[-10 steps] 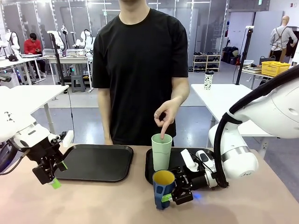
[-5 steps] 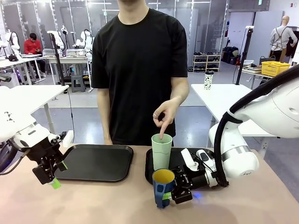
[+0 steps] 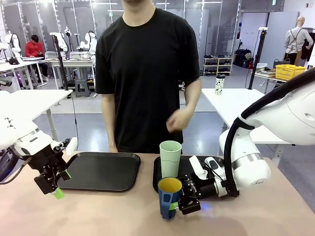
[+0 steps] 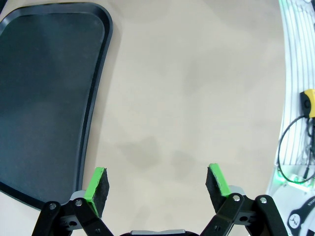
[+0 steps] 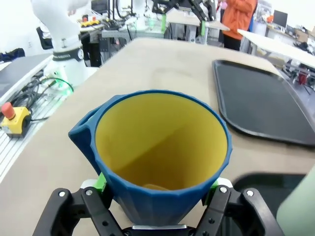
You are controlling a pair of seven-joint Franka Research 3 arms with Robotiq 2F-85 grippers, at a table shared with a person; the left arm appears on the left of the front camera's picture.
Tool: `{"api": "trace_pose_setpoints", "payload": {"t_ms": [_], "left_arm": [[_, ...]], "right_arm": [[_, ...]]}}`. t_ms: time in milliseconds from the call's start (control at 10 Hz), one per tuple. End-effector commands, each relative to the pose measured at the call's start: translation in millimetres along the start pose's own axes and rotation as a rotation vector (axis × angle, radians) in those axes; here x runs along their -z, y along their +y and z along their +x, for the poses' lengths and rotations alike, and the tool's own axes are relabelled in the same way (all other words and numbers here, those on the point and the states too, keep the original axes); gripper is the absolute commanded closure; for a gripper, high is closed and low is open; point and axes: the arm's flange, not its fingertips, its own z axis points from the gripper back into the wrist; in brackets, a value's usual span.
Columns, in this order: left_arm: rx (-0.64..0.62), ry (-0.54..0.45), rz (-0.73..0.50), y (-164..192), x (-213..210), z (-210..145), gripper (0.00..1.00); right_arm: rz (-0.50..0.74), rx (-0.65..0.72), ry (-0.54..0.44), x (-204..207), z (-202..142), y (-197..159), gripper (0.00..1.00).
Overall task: Sort and store the cups by type.
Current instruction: Pick up the Handle plastic cup and place it into the empty Flat Tray.
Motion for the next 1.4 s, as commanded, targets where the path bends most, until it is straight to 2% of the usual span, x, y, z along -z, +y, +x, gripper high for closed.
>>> {"api": "trace_pose_setpoints", "payload": {"t_ms": [0,300,600,700,800,1300], "left_arm": [[0.007,-0.005,0.009,0.7,-0.4,-0.9,0.00],[0.007,-0.005,0.009,0.7,-0.4,-0.9,0.00],[0.007,-0.005,0.009,0.7,-0.4,-0.9,0.00],[0.007,-0.005,0.009,0.7,-0.4,-0.9,0.00],[0.007,-0.005,0.009,0.7,-0.4,-0.9,0.00],[0.007,-0.005,0.009,0.7,-0.4,-0.9,0.00]], "right_arm": [[-0.013,-0.018,-0.032,16.3,32.6,14.7,0.24],[-0.043,-0.024,0.028,33.9,76.7,19.0,0.24],[-0.114,-0.014,-0.007,49.8,103.7,11.6,0.24],[-0.125,-0.024,-0.034,50.3,106.5,9.2,0.24],[-0.065,-0.050,0.003,42.0,101.2,13.8,0.24],[-0.074,-0.044,0.002,43.4,101.1,14.5,0.24]]}}
